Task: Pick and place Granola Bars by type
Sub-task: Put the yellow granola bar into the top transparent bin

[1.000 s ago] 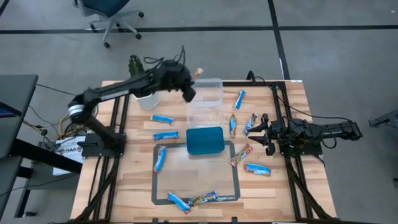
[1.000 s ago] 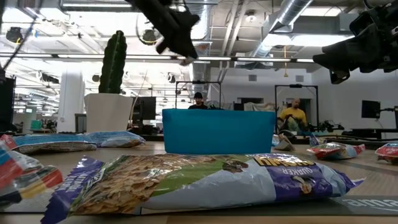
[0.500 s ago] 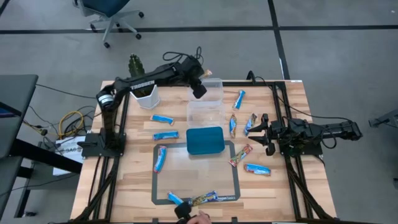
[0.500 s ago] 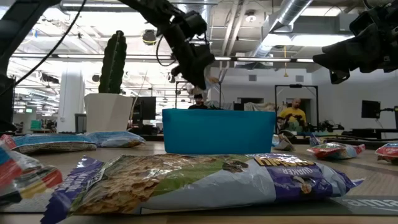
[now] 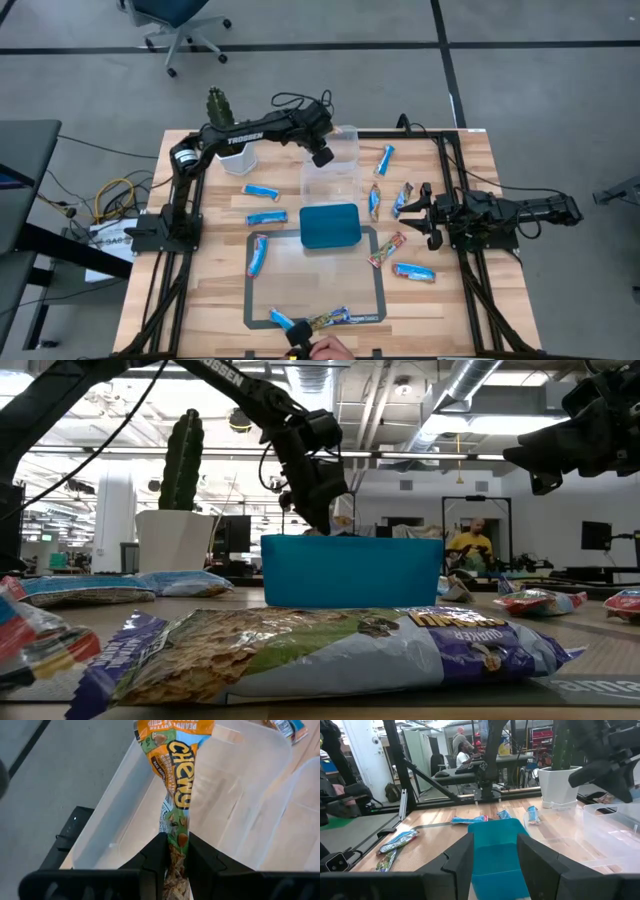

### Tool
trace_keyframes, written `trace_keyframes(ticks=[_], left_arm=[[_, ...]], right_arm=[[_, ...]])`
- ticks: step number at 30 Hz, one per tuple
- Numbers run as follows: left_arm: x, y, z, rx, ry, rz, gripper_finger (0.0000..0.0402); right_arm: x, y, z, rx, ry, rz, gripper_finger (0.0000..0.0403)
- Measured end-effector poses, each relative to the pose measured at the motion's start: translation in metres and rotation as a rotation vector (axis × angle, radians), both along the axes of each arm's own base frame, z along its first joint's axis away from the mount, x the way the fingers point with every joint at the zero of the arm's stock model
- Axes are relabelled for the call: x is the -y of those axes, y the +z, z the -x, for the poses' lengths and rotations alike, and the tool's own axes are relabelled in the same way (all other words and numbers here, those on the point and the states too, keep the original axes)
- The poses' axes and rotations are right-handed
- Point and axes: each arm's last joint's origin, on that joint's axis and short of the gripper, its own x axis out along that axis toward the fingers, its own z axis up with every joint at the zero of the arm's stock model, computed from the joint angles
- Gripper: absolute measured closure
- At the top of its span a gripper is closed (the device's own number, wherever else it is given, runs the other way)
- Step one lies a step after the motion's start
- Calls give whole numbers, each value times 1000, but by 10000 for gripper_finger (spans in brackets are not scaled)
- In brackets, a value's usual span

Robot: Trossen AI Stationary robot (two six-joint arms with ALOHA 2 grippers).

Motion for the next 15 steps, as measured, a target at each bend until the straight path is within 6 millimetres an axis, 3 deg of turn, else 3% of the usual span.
trace_keyframes(ticks=[5, 15], left_arm=[[-4, 0, 2, 21, 27, 34, 337], [-3, -1, 3, 22, 32, 57, 276]], right_arm=[[0, 0, 0, 0, 0, 0, 259], [0, 0, 0, 0, 0, 0, 259]])
